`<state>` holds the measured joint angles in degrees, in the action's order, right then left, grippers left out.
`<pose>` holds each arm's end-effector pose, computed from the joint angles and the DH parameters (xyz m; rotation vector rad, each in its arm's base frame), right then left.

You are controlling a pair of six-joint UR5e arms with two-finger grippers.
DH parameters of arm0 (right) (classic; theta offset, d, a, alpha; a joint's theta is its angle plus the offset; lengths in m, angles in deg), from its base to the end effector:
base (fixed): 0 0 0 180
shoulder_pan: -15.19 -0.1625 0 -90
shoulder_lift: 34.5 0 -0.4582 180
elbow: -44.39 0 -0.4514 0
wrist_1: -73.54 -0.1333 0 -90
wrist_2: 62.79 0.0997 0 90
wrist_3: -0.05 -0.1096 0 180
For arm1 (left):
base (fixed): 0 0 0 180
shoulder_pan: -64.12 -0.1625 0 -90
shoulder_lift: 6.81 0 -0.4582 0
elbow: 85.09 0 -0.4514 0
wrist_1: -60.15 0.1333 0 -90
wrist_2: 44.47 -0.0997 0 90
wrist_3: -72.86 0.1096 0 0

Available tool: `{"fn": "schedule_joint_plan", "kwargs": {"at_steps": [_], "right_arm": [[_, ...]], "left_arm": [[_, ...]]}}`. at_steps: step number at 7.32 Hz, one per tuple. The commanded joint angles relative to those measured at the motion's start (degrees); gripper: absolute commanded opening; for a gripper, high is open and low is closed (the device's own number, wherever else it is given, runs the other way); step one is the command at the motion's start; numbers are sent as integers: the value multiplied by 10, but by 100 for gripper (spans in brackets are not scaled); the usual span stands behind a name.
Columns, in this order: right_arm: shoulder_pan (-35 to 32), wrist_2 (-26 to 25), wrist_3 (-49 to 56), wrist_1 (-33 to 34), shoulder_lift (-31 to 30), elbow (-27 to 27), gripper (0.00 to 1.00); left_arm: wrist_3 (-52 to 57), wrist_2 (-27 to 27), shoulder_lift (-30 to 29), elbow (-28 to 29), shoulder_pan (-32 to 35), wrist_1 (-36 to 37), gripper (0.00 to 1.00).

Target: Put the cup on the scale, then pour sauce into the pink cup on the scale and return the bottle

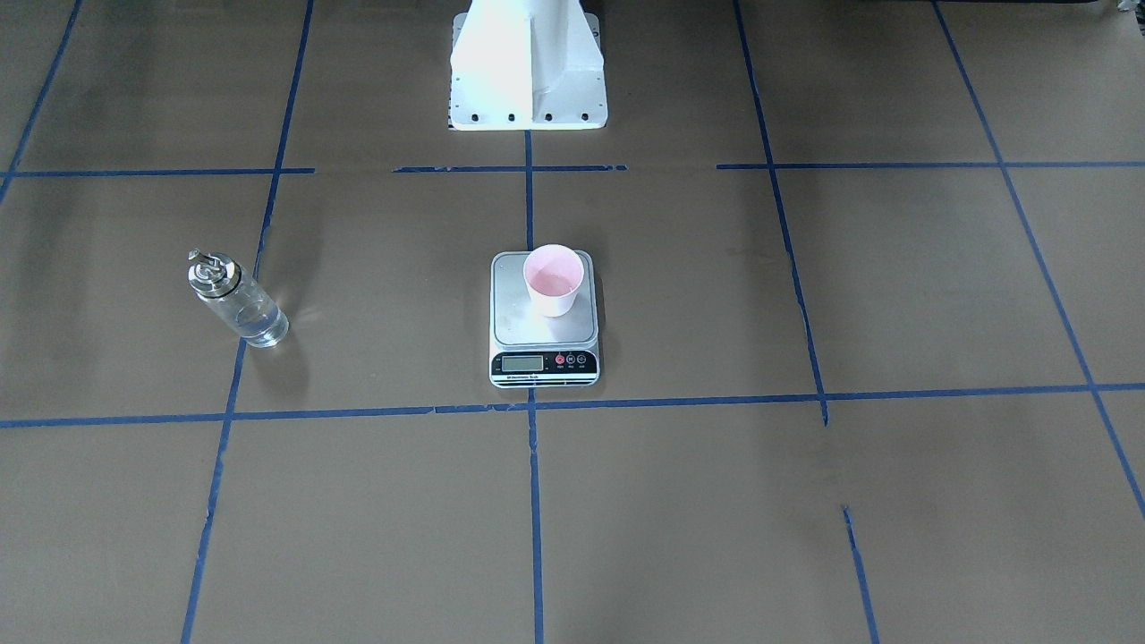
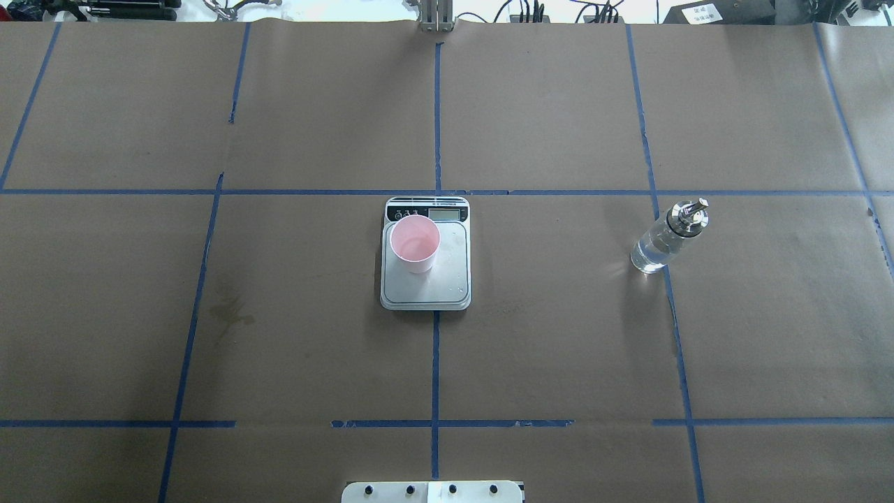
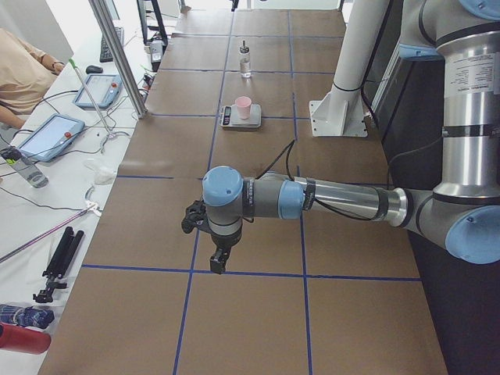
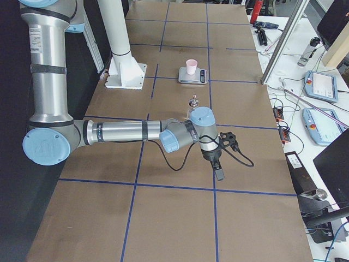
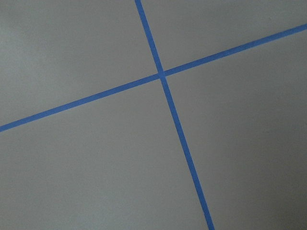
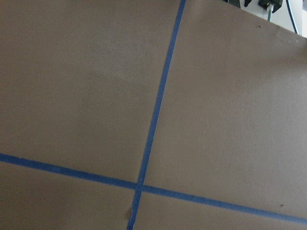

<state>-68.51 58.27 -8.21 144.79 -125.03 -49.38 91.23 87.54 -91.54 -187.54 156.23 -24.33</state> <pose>0.0133 -0.5790 0.6449 0.3034 -0.5783 -0.0710 -0.0786 -0.5052 0.6409 0.1581 0.7191 0.2815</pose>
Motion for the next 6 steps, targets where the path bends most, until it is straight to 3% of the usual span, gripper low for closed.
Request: {"fn": "schedule_joint_plan", "kwargs": {"at_steps": [1,2,3,6], "right_arm": [[-96,119,10,117,-7,-12,100],[-85,68,38,118,-65,-15,100],[-85,19,64,120,-82,-26,100],[-84,94,62,115,-89,-25,100]], "left_arm": [[0,0,0,0,0,-1,100],[0,0,0,1,0,-1,100],[0,0,0,0,0,-1,100],[1,0,0,1,0,-1,100]]}}
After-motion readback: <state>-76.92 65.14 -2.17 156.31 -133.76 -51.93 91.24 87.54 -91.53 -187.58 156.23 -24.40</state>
